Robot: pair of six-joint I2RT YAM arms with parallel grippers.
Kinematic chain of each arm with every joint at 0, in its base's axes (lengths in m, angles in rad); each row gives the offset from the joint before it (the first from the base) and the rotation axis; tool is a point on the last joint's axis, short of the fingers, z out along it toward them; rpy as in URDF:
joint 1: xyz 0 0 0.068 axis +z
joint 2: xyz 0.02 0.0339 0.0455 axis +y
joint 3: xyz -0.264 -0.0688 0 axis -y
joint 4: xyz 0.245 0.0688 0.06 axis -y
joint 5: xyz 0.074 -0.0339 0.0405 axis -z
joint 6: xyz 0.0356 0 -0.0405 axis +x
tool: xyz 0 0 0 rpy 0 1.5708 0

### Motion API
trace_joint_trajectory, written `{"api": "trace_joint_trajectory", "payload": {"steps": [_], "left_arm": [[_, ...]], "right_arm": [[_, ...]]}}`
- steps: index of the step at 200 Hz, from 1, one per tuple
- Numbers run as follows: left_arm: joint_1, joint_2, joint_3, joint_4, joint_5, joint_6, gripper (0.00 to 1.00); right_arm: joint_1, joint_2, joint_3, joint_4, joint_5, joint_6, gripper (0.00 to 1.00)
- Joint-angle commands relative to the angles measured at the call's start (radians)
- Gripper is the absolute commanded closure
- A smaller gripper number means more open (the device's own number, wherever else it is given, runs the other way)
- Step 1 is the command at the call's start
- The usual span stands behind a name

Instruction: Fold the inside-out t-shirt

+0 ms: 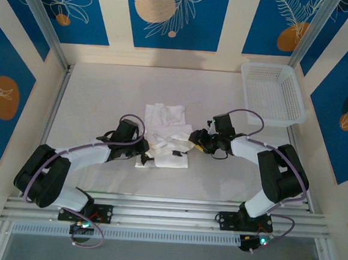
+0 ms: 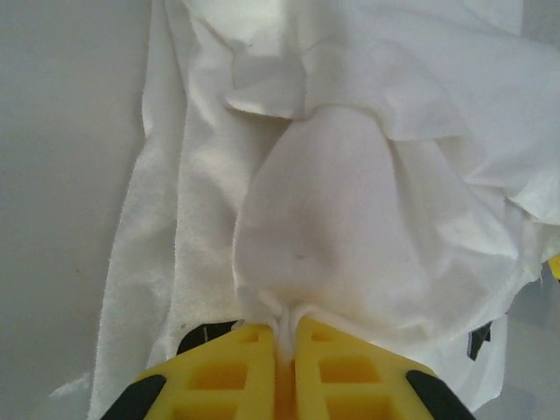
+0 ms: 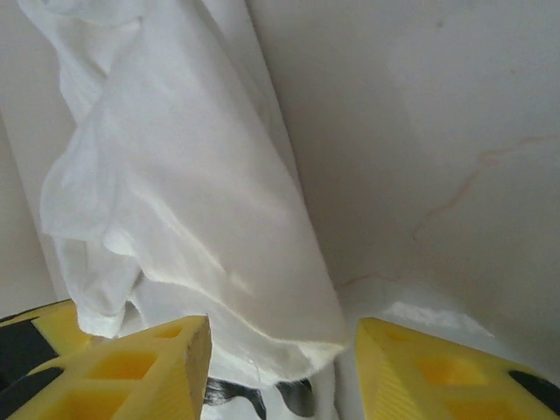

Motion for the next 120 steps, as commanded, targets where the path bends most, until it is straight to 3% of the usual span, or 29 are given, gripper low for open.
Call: {"api": "trace_joint_trajectory", "payload": {"steps": [1, 11, 25, 42, 60, 81, 120], "left_arm": [[-0.008, -0.027, 0.042, -0.014, -0.012, 0.003, 0.95], [-0.006, -0.027, 0.049, -0.014, -0.003, -0.001, 0.96], [0.007, -0.026, 0.061, -0.002, 0.021, -0.018, 0.98], [0.041, -0.022, 0.095, -0.007, 0.050, -0.024, 0.98], [0.080, -0.012, 0.167, -0.052, 0.044, 0.010, 0.98], [0.154, 0.034, 0.255, -0.103, 0.046, 0.045, 0.99], [0.289, 0.256, 0.451, -0.124, 0.208, 0.125, 0.98]], "right_arm": [[-0.006, 0.023, 0.027, 0.017, -0.033, -0.043, 0.50], [-0.006, 0.030, 0.031, 0.027, -0.044, -0.042, 0.57], [-0.003, 0.040, 0.050, 0.026, -0.074, -0.030, 0.81], [0.011, 0.035, 0.080, 0.022, -0.121, 0.014, 0.93], [0.028, 0.026, 0.111, 0.056, -0.142, 0.092, 0.95], [0.044, 0.053, 0.202, -0.021, -0.072, 0.135, 0.97], [0.042, 0.208, 0.400, -0.090, -0.036, 0.135, 0.99]]}}
